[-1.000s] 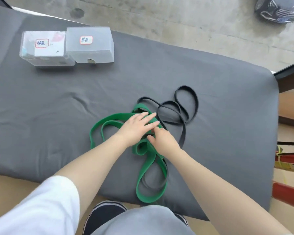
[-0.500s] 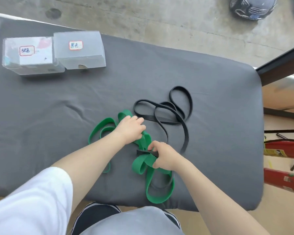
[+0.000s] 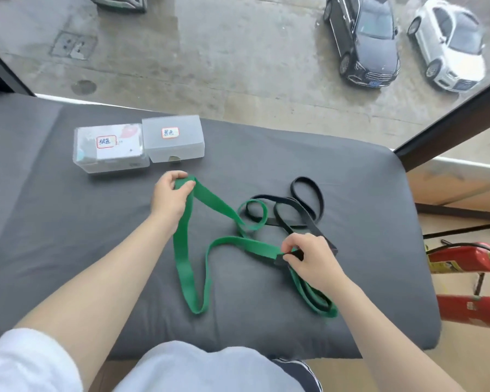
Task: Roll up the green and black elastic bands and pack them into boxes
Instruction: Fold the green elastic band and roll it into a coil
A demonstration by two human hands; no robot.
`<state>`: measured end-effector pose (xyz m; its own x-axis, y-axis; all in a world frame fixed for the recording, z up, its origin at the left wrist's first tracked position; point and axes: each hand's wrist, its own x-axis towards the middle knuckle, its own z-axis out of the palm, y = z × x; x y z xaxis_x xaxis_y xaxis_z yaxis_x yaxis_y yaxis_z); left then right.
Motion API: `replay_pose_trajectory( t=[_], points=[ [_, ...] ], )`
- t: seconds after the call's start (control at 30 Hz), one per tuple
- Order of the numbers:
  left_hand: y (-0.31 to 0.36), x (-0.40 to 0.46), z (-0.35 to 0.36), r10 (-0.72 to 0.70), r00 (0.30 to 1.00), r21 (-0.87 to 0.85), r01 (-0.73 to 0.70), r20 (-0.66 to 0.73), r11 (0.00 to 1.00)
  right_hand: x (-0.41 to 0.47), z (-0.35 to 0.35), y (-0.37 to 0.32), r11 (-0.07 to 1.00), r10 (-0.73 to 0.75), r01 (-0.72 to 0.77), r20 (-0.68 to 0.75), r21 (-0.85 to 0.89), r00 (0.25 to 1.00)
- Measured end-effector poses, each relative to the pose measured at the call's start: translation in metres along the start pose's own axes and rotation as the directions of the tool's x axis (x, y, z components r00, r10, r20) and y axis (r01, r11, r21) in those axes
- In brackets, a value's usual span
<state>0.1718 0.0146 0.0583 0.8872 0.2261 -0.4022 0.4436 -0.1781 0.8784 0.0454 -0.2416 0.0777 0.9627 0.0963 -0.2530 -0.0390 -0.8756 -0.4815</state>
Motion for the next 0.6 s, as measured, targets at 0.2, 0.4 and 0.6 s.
replay_pose_trajectory(
  t=[0.2,0.4,0.6],
  points=[
    [-0.023,-0.019,0.002,0.182,0.977,0.33,-0.21,0.114,0.92,-0.025,0.024,0.031,0.957,0.096,-0.107,-0.053,-0.27,0.994],
    [-0.067,-0.058,0.045,0.039,0.935,0.831,-0.331,0.351,0.447,-0.051,0.059,0.06,0.818,0.359,-0.182,0.239,-0.545,0.902],
    [-0.09,-0.081,0.123,0.007,0.628,0.555,-0.693,0.778,0.46,-0.032,0.065,0.062,0.952,0.19,-0.185,-0.004,-0.245,0.982]
  ],
)
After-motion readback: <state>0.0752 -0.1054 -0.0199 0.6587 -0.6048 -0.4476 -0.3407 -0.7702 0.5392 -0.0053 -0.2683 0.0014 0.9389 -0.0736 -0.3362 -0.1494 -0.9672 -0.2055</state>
